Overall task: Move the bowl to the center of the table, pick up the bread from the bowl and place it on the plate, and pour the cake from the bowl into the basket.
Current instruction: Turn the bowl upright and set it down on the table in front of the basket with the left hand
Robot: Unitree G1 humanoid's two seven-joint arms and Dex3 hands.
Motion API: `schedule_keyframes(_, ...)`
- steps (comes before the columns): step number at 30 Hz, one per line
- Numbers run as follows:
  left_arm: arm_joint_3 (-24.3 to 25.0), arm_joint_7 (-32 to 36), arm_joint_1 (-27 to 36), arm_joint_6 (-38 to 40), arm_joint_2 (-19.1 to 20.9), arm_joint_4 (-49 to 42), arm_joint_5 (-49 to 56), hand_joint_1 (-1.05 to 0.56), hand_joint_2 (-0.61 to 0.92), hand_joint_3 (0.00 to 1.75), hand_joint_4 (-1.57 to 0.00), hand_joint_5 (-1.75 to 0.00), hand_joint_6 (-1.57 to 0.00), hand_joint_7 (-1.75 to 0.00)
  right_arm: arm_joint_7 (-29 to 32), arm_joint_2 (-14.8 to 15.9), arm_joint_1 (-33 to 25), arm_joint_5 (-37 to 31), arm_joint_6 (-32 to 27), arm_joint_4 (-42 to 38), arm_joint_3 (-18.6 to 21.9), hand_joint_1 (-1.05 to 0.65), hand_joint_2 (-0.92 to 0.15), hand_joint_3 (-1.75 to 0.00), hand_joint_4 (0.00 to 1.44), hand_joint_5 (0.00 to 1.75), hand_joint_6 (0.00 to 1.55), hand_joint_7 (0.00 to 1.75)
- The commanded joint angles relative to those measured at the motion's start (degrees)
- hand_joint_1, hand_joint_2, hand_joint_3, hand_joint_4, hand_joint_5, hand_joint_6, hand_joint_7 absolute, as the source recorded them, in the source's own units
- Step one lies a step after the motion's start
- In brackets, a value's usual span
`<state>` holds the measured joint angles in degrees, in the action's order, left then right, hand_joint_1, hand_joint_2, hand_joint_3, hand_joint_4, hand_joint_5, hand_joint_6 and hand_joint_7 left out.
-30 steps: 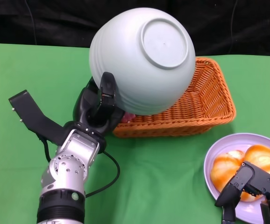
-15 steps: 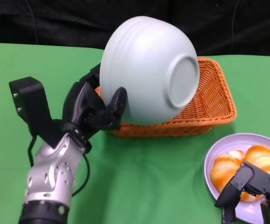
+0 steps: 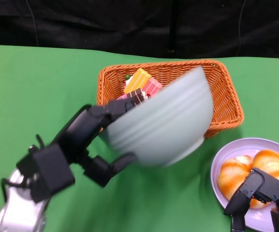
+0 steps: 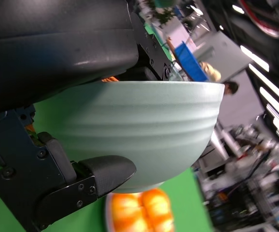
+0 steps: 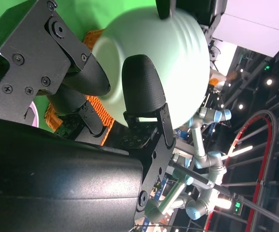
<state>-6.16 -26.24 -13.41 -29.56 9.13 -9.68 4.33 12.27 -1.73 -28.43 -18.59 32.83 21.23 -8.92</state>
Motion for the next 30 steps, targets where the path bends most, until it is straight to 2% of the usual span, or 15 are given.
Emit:
schedule_keyframes(1,-0.6,1.0,1.0,-5.7,3.3,1.1,2.8,-0.14,0.28,1.64,-1.03,-1.75,-0.88,-1.74,-0.4,0.9,-0.4,-0.1,3.6,0.9,-0.7,0.01,-0.17,-1.75,0.99,1.75,0.83,1.56)
schedule_keyframes(4,-0.2,4.3,2.3,-16.3,7.8,0.3,11.0,-0.16,0.31,1.60,-0.98,-1.75,-0.83,-1.75,-0.2,0.8,-0.1,-0.3,3.9,0.7,-0.6,0.01,-0.17,-1.75,0.99,1.75,0.83,1.56)
schedule_keyframes(6,0.5,8.1,3.0,-22.3,9.6,0.1,17.1,-0.17,0.34,1.51,-0.96,-1.75,-0.79,-1.75,-0.3,0.9,0.1,-0.4,3.9,0.8,-0.5,0.00,-0.17,-1.75,0.98,1.75,0.83,1.56)
schedule_keyframes(14,-0.4,14.0,2.5,-25.8,11.2,-1.6,21.5,-0.17,0.35,1.46,-0.96,-1.75,-0.77,-1.75,-0.3,1.0,0.2,-0.4,3.8,0.9,-0.5,-0.01,-0.17,-1.75,0.98,1.75,0.82,1.57)
schedule_keyframes(15,0.9,21.5,4.1,-28.8,12.7,-0.3,32.2,-0.17,0.36,1.46,-0.96,-1.75,-0.77,-1.75,-0.2,0.9,0.3,-0.2,3.9,0.8,-0.5,-0.01,-0.17,-1.75,0.98,1.75,0.82,1.57)
schedule_keyframes(18,0.6,37.2,7.2,-31.5,17.3,1.2,53.0,-0.26,0.67,0.53,-0.92,-1.75,-0.72,-1.74,-0.1,0.9,0.4,-0.3,3.9,1.0,-0.4,-0.01,-0.17,-1.75,0.98,1.75,0.82,1.57)
schedule_keyframes(20,-1.7,41.5,7.7,-29.3,19.1,0.5,58.0,-0.26,0.75,0.32,-0.92,-1.75,-0.72,-1.71,0.0,0.8,0.3,-0.5,4.0,1.0,-0.4,-0.02,-0.17,-1.75,0.98,1.75,0.83,1.57)
schedule_keyframes(21,-2.7,43.4,7.8,-28.2,19.7,0.4,60.1,-0.29,0.79,0.22,-0.91,-1.75,-0.75,-1.58,0.1,0.7,0.3,-0.6,4.0,1.0,-0.4,-0.02,-0.17,-1.75,0.98,1.75,0.83,1.57)
schedule_keyframes(22,-4.2,45.1,7.8,-26.5,20.3,0.2,62.6,-0.30,0.81,0.18,-0.90,-1.75,-0.76,-1.53,0.1,0.7,0.4,-0.6,4.0,1.0,-0.4,-0.02,-0.17,-1.75,0.98,1.75,0.83,1.57)
schedule_keyframes(24,-7.1,47.0,7.9,-23.4,21.5,0.2,66.2,-0.35,0.84,0.07,-0.85,-1.75,-0.84,-1.21,0.1,0.8,0.4,-0.7,4.0,1.0,-0.3,-0.02,-0.17,-1.75,0.98,1.75,0.83,1.57)
schedule_keyframes(25,-8.4,46.8,8.1,-21.8,21.8,0.2,66.8,-0.36,0.84,0.04,-0.84,-1.75,-0.86,-1.14,0.0,0.9,0.4,-0.6,4.0,1.1,-0.3,-0.03,-0.17,-1.75,0.98,1.75,0.83,1.57)
schedule_keyframes(27,-10.5,46.5,8.3,-19.4,22.2,0.3,66.7,-0.35,0.83,0.01,-0.82,-1.69,-0.95,-0.77,-0.1,0.9,0.3,-0.3,4.0,1.2,-0.4,-0.03,-0.17,-1.75,0.98,1.75,0.82,1.57)
schedule_keyframes(28,-11.3,46.5,8.2,-18.5,22.5,0.4,66.5,-0.35,0.83,0.01,-0.82,-1.67,-0.98,-0.69,-0.1,0.9,0.3,-0.3,4.0,1.2,-0.4,-0.03,-0.18,-1.75,0.98,1.75,0.82,1.57)
schedule_keyframes(29,-12.0,43.1,8.4,-17.0,22.8,0.9,65.3,-0.35,0.83,0.00,-0.81,-1.66,-0.99,-0.65,0.0,0.8,0.3,-0.5,3.9,1.3,-0.4,-0.03,-0.18,-1.75,0.98,1.75,0.82,1.58)
schedule_keyframes(30,-12.7,39.9,8.5,-15.6,23.2,1.6,64.3,-0.36,0.88,0.01,-0.74,-1.42,-0.91,-0.47,0.0,0.8,0.3,-0.6,3.8,1.4,-0.4,-0.03,-0.18,-1.75,0.98,1.75,0.82,1.58)
